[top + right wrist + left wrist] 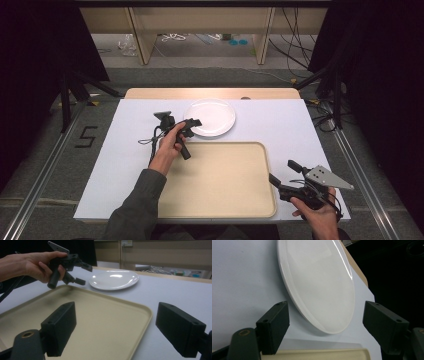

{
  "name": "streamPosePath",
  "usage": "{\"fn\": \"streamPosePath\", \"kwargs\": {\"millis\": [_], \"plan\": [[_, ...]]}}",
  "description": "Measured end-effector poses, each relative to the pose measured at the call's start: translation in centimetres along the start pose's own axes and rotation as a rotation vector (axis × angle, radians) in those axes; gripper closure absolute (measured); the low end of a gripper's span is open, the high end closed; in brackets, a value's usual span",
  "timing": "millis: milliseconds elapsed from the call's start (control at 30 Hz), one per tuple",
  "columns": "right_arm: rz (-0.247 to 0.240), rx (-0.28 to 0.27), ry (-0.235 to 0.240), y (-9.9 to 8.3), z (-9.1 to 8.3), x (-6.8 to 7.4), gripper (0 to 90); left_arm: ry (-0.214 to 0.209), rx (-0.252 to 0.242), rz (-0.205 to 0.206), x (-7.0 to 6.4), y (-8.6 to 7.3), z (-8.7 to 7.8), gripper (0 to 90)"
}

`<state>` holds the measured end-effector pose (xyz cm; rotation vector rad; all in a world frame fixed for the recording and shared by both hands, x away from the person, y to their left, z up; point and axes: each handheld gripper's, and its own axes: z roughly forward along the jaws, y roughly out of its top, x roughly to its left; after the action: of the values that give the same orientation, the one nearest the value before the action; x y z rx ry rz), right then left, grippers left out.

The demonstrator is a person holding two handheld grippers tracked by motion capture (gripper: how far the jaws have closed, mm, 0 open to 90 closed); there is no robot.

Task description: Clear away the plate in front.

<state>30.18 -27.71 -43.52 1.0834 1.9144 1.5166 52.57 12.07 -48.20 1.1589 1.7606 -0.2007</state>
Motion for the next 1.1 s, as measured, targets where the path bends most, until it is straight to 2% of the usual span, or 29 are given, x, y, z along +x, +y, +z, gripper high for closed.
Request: {"fn": "streamPosePath", "kwargs": {"millis": [100,300,467,500,533,567,600,800,833,867,967,1033,1100], "plan": [[-0.001,-0.001,0.001,0.0,0.0,0.0,17.7,0.005,0.014,0.005,0.1,0.0,0.2,21.1],[0.000,0.000,0.003,0.0,0.0,0.0,17.7,0.017,0.010,-0.014,-0.1,0.2,0.7,21.8],[0.001,-0.004,0.002,0.0,0.0,0.0,17.8,0.012,0.002,-0.012,-0.1,0.2,1.1,22.2],[0.001,-0.004,0.003,0.0,0.0,0.0,17.8,0.023,0.014,-0.017,-0.1,0.3,1.0,22.4],[0.003,-0.004,0.003,0.0,-0.1,0.0,17.8,0.012,-0.002,-0.026,-0.1,0.3,1.2,22.6],[0.003,-0.004,0.003,0.0,-0.1,0.0,17.8,0.012,0.005,-0.030,-0.1,0.3,1.2,22.6],[0.000,0.019,0.001,0.1,-0.2,0.0,17.9,0.010,0.001,-0.034,-0.1,0.3,1.3,23.0],[-0.005,0.010,-0.005,0.1,-0.2,0.0,18.0,0.034,0.019,-0.051,0.2,0.2,1.8,24.2],[-0.004,0.010,-0.004,0.1,-0.2,0.0,17.9,0.034,0.009,-0.059,0.2,0.2,1.9,24.8],[-0.004,0.010,-0.003,0.1,-0.2,0.0,18.0,0.030,0.014,-0.044,0.4,0.2,1.9,24.9],[-0.004,0.010,-0.001,0.1,-0.2,0.0,18.0,0.023,0.001,-0.061,0.2,0.2,2.1,25.1],[-0.004,0.010,-0.001,0.1,-0.2,0.0,18.0,0.034,0.015,-0.067,0.0,0.2,2.1,25.9],[-0.004,-0.002,0.010,0.0,-0.1,0.0,18.1,0.022,0.012,-0.077,0.0,0.1,2.2,27.6]]}}
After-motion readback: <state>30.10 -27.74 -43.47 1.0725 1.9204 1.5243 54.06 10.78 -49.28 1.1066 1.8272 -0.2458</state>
